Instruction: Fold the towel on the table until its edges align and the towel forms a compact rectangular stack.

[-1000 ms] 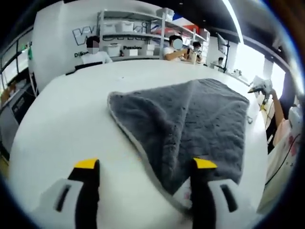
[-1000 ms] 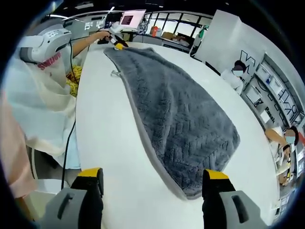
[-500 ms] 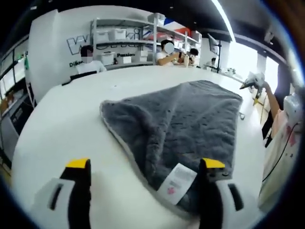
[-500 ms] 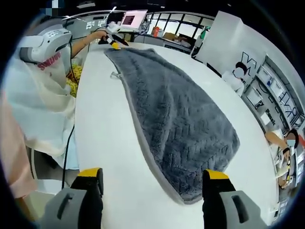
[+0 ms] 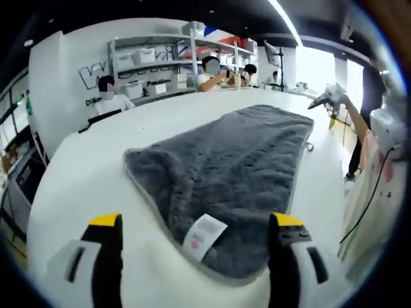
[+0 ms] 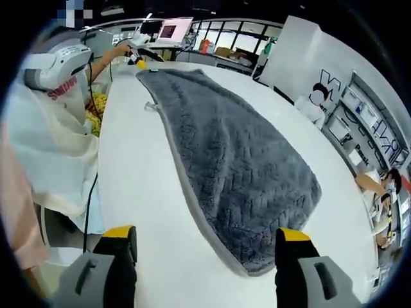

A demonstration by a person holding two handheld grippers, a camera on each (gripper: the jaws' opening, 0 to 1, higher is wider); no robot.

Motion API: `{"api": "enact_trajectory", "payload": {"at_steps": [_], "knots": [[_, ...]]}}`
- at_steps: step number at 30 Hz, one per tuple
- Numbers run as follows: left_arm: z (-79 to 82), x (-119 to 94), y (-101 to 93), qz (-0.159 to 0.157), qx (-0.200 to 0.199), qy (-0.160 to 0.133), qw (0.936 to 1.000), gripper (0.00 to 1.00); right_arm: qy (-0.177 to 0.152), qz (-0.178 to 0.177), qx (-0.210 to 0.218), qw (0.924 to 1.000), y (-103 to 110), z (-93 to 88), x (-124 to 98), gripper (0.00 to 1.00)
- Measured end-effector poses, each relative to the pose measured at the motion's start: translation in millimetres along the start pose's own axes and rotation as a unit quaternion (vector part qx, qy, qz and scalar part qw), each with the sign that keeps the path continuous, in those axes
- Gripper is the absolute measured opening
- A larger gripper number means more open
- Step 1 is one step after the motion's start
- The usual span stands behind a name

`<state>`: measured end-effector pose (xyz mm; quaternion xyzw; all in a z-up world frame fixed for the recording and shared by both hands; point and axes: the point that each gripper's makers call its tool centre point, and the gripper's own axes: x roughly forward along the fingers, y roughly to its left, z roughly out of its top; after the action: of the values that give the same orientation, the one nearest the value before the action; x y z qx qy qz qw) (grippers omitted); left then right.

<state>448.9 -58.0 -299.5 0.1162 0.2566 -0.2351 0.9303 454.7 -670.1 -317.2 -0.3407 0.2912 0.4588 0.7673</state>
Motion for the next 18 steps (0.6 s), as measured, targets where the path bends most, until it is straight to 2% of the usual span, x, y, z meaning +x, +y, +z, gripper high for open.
{"api": "enact_trajectory", "payload": {"at_steps": [9, 18], "knots": [[-4.9, -16, -19.6, -0.002, 0.016, 0.008, 0.9998, 0.99, -0.011, -0.005, 0.006, 0.9999, 3, 2.7, -3, 0.99], [-7.2, -28, -35.2, -0.008, 0.032, 0.007, 0.9994, 0.99, -0.018, -0.009, 0.011, 0.9997, 6, 6.0, -6, 0.99]]}}
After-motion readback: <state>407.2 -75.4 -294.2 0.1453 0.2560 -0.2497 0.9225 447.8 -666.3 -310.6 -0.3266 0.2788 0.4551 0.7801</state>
